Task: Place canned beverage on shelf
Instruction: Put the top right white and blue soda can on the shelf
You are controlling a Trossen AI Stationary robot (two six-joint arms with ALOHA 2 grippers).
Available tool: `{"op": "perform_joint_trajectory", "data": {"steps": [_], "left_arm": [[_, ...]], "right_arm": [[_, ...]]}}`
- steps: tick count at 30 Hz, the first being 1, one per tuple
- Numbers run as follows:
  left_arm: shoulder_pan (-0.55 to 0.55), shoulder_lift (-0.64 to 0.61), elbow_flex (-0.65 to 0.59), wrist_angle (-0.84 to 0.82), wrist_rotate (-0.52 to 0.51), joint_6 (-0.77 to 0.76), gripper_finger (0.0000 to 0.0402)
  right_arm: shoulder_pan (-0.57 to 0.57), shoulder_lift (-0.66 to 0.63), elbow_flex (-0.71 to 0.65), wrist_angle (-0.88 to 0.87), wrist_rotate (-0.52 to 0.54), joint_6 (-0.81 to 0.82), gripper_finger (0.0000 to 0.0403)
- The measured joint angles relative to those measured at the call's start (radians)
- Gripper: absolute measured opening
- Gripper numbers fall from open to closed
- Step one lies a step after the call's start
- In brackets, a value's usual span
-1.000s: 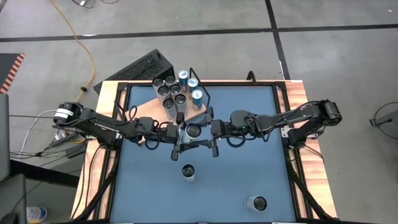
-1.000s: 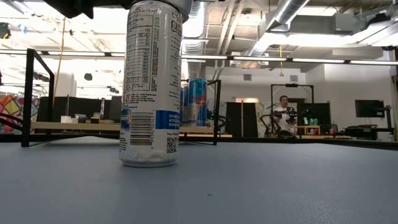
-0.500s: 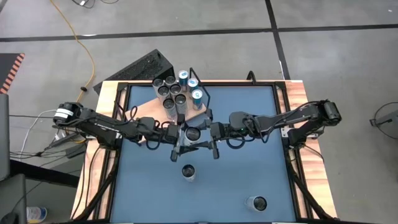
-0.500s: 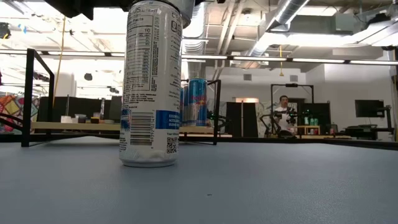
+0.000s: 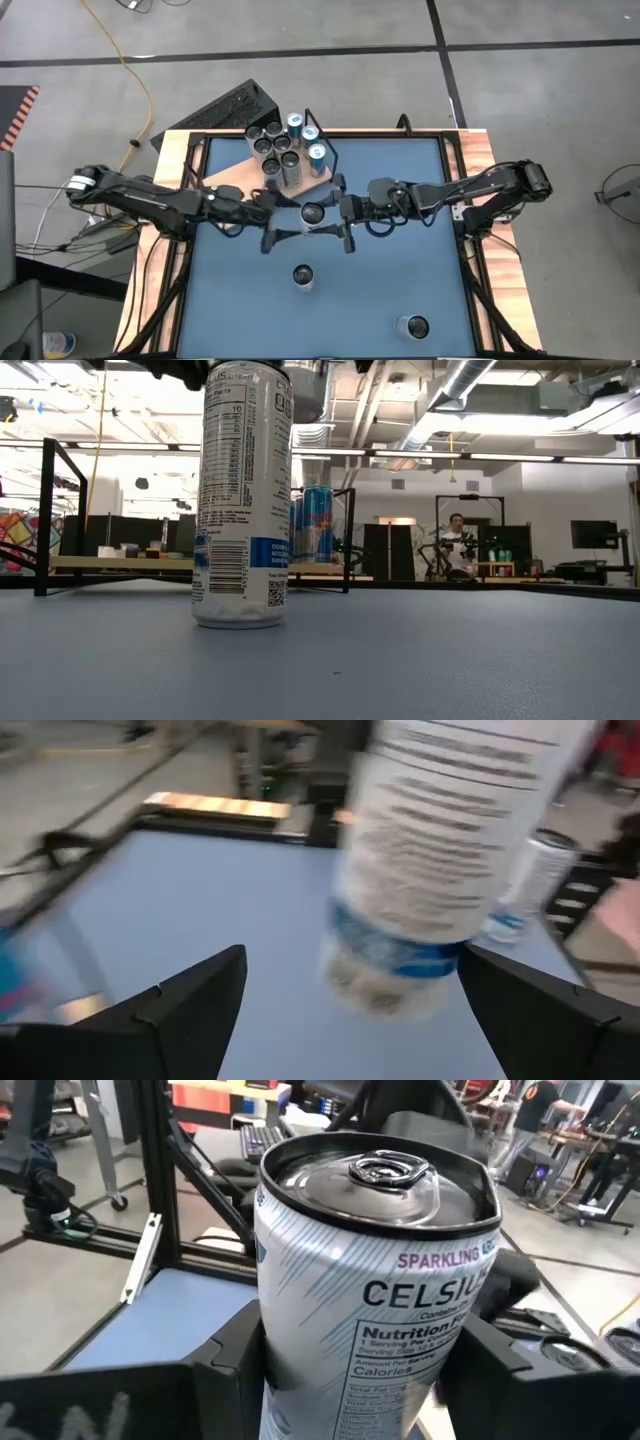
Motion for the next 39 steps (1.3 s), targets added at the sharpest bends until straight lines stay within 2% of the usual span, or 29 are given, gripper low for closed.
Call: {"op": "perform_joint_trajectory", "data": {"steps": [5, 7, 13, 19, 26, 31, 39], "left_arm": [[0.002, -0.121, -0.001, -0.192, -0.151, -0.038, 0.0348], [0.001, -0.16, -0.001, -0.221, -0.185, -0.06, 0.0348], [0.001, -0.191, 0.014, -0.228, -0.21, -0.064, 0.0348], [0.001, -0.076, 0.13, -0.279, -0.207, -0.016, 0.0348], [0.001, 0.095, 0.347, -0.508, -0.198, 0.128, 0.0348], [0.001, 0.153, 0.469, -0.572, -0.133, 0.204, 0.0348], [0.004, 0.263, 0.568, -0.631, -0.024, 0.282, 0.0348]], "right_arm": [[0.002, -0.009, -0.001, -0.075, -0.012, 0.003, 0.021], [0.002, -0.011, 0.0, -0.099, -0.013, 0.004, 0.021], [-0.014, -0.013, 0.0, -0.223, -0.008, 0.051, 0.021], [-0.046, -0.013, 0.0, -0.26, -0.007, 0.087, 0.021], [-0.052, -0.013, 0.0, -0.35, -0.007, 0.094, 0.021], [-0.052, -0.013, 0.0, -0.406, -0.008, 0.113, 0.021], [-0.052, -0.013, 0.0, -0.414, -0.004, 0.11, 0.021]]}}
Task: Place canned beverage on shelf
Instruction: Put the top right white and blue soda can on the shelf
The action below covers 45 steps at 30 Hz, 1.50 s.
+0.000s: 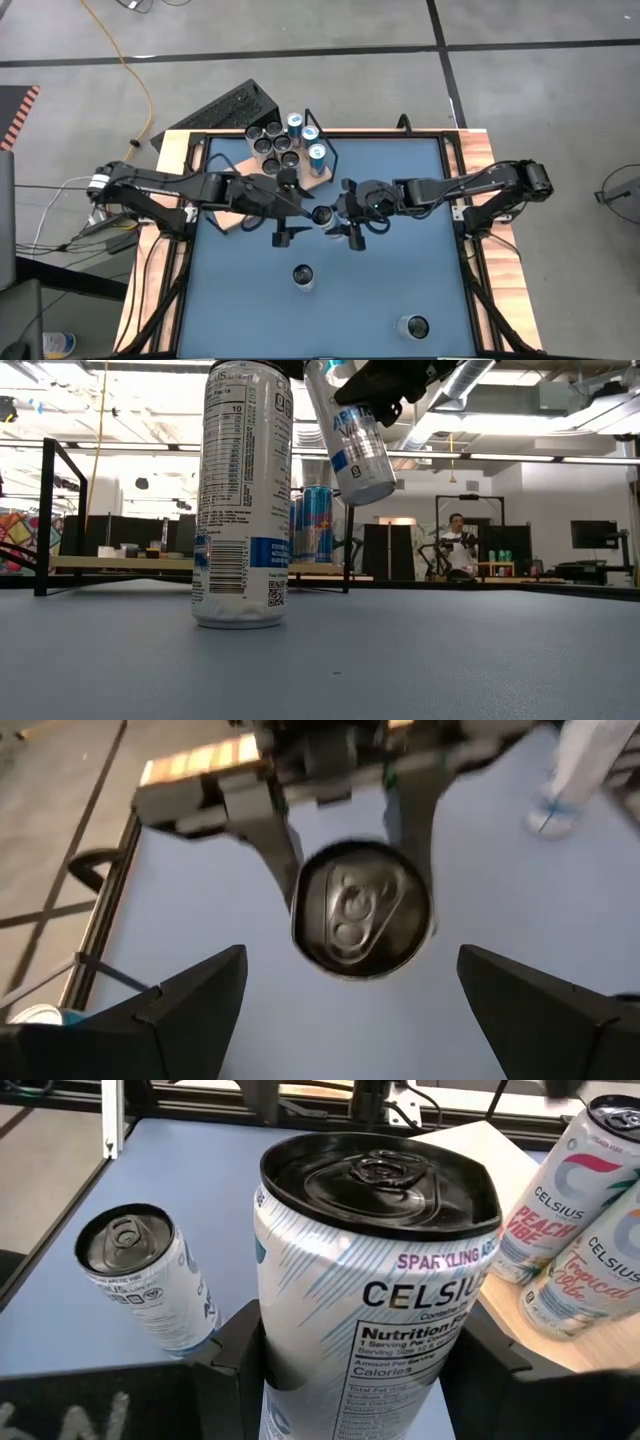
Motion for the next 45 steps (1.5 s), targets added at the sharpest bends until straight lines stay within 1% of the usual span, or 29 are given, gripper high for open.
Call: {"op": "perform_joint_trajectory", "data": {"steps": [4, 9, 11, 15, 24, 37, 45], "left_arm": [[0.0, 0.057, 0.044, -0.034, -0.022, 0.018, 0.0348], [0.0, 0.081, 0.08, -0.034, -0.022, 0.043, 0.0348], [0.004, 0.082, 0.08, -0.039, -0.013, 0.045, 0.0348], [0.015, 0.082, 0.08, -0.047, 0.061, 0.031, 0.0348], [0.024, 0.082, 0.08, -0.046, 0.055, 0.033, 0.0348], [0.027, 0.133, 0.08, -0.025, 0.065, 0.059, 0.0348], [0.027, 0.146, 0.098, -0.024, 0.11, 0.058, 0.0348]], "right_arm": [[0.0, 0.0, 0.0, -0.008, 0.0, -0.001, 0.021], [0.0, 0.0, 0.0, -0.024, 0.0, -0.002, 0.021], [0.0, 0.0, 0.0, -0.023, 0.0, -0.004, 0.021], [0.0, 0.0, 0.0, -0.022, 0.0, -0.004, 0.021], [0.0, 0.001, 0.0, -0.015, 0.0, -0.004, 0.021], [0.0, 0.001, 0.0, -0.016, -0.002, 0.005, 0.021], [0.002, 0.001, 0.001, -0.016, -0.003, 0.008, 0.021]]}}
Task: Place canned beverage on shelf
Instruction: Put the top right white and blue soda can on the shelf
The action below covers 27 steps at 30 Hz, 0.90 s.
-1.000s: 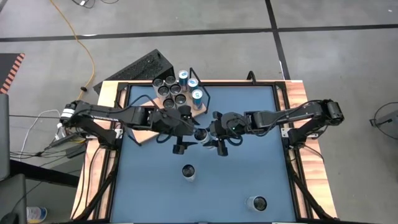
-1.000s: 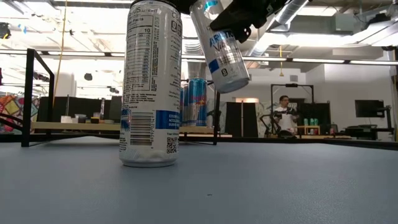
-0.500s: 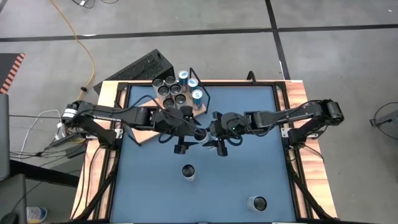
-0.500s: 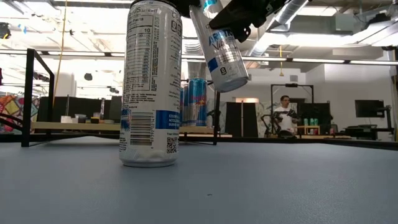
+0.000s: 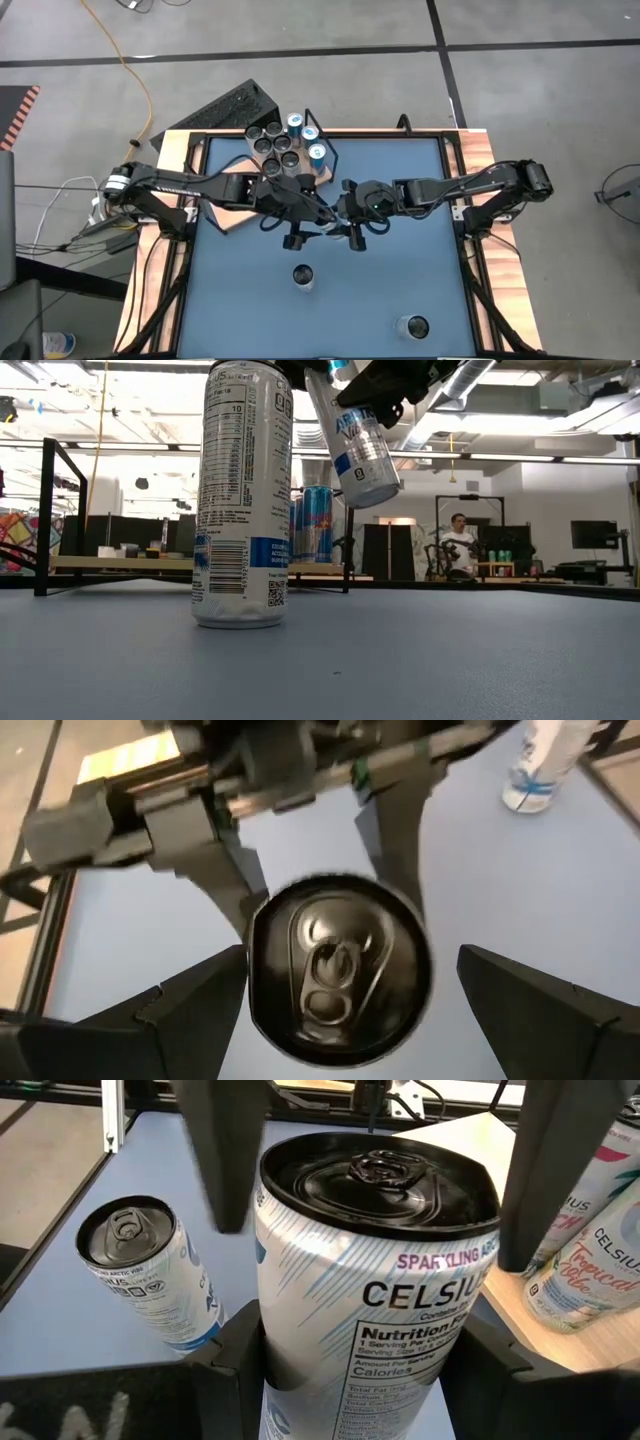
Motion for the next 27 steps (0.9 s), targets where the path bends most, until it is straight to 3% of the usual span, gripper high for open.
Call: {"op": "perform_joint_trajectory", "data": {"steps": [20, 27], "left_arm": [[0.005, 0.037, 0.019, -0.034, 0.026, -0.016, 0.0347], [0.005, 0.037, 0.019, -0.034, 0.027, -0.01, 0.0306]], "right_arm": [[0.007, 0.036, 0.001, 0.002, -0.002, 0.023, 0.0211], [0.014, 0.036, 0.001, 0.004, -0.002, 0.023, 0.0211]]}}
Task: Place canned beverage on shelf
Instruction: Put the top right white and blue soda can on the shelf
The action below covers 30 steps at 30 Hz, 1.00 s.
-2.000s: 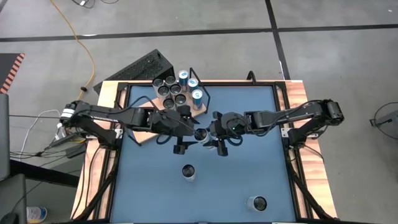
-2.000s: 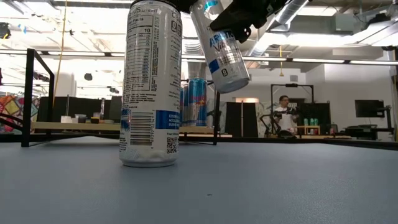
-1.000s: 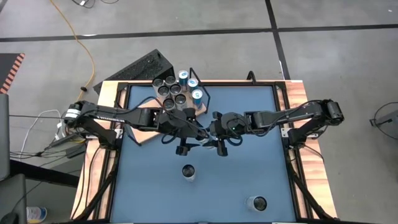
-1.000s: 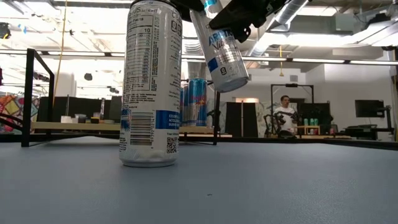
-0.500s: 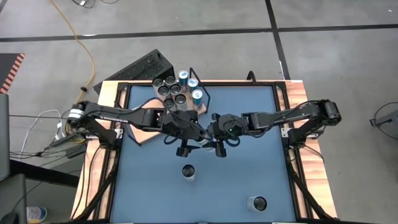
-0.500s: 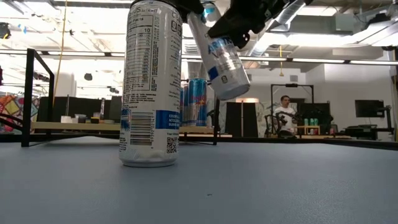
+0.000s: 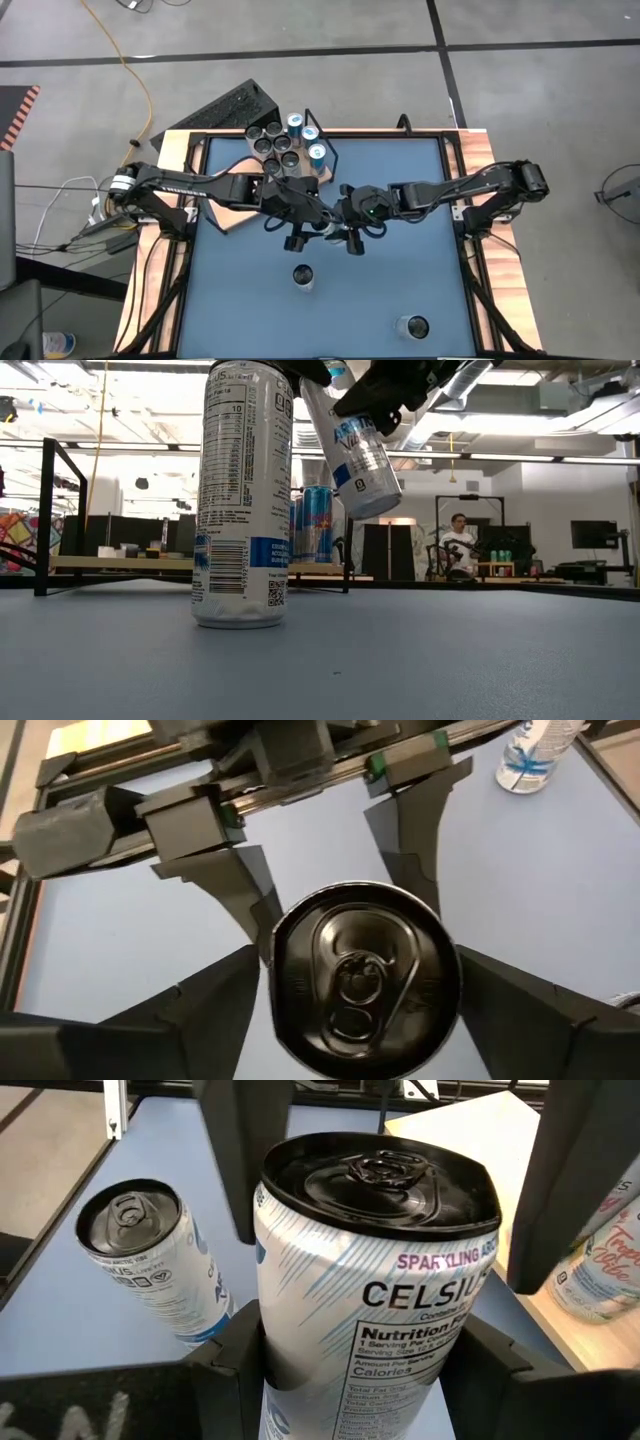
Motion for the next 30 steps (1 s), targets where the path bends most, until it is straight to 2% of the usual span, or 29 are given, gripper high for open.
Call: {"op": "perform_joint_trajectory", "data": {"steps": [8, 12, 22, 30], "left_arm": [[0.0, 0.0, 0.0, -0.008, 0.009, 0.003, 0.0255], [0.0, 0.0, 0.0, -0.016, -0.006, 0.003, 0.0252], [-0.001, 0.0, -0.001, -0.078, -0.055, -0.022, 0.0253], [0.001, -0.006, 0.028, -0.19, -0.141, -0.096, 0.0252]], "right_arm": [[0.0, 0.0, 0.0, -0.001, -0.001, 0.002, 0.0211], [0.006, 0.0, -0.001, 0.001, -0.001, 0.0, 0.0228], [0.012, -0.003, -0.001, -0.038, -0.001, 0.007, 0.0316], [0.014, -0.032, 0.0, -0.137, -0.008, 0.045, 0.0329]]}}
